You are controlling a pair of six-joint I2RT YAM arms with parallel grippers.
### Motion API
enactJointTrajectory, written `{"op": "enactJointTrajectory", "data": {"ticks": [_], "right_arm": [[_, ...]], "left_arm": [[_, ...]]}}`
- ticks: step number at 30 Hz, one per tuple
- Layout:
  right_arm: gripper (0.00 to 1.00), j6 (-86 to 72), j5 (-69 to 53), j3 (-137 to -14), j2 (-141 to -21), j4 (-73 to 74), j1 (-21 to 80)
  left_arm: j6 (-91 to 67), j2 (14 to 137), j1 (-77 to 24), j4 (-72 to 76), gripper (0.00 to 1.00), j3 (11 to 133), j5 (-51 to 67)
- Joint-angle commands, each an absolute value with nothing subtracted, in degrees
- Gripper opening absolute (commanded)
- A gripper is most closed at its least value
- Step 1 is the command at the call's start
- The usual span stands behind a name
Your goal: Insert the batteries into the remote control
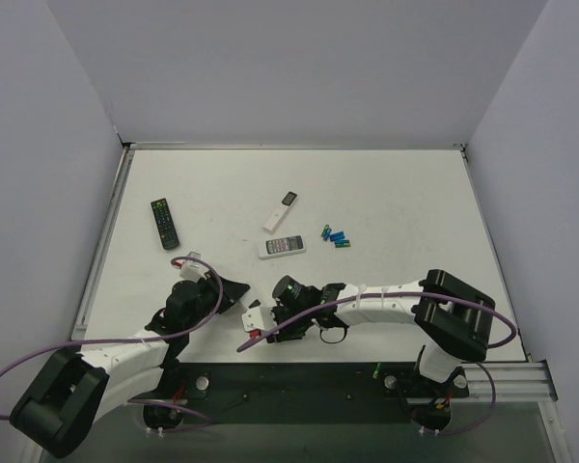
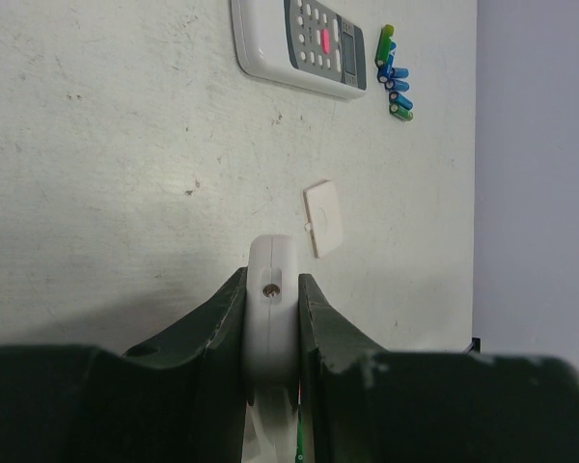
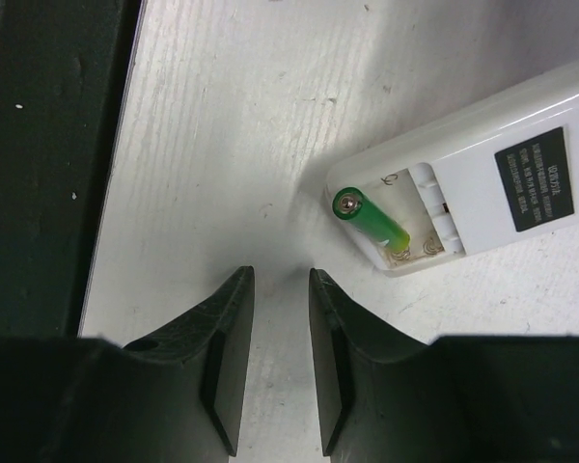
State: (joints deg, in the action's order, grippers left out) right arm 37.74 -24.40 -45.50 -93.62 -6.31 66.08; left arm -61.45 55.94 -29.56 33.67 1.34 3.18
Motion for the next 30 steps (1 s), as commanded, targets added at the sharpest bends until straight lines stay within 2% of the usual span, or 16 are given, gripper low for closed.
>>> {"op": "enactJointTrajectory", "data": {"ticks": [1, 5, 7, 12, 20, 30], "right_arm": [[0.25, 33.5, -23.6, -44.4, -90.4, -8.3, 65.4], [0.27, 23.2, -24.7, -43.9, -86.7, -10.0, 62.8], [0.31, 17.6, -24.5, -44.6, -85.2, -10.2, 61.5], [0.32, 1.4, -26.6, -47.9, -85.5, -7.4, 59.1], [0.33, -7.7, -30.9, -51.6, -87.6, -3.2, 59.3], [0.33, -8.8, -19.8, -57.9, -93.6, 2.5, 63.7]], "left_arm": [[-60.3, 55.4, -29.3, 35.0, 0.00, 0.5, 1.1], [-60.4, 55.3, -29.2, 34.9, 0.00, 0.4, 1.1], [-60.4, 55.3, -29.3, 34.9, 0.00, 0.5, 1.1], [-60.6, 55.0, -29.3, 35.0, 0.00, 0.5, 1.1], [-62.0, 54.1, -29.3, 34.1, 0.00, 0.3, 0.7], [-62.7, 54.2, -29.3, 33.9, 0.00, 0.4, 0.5]]}}
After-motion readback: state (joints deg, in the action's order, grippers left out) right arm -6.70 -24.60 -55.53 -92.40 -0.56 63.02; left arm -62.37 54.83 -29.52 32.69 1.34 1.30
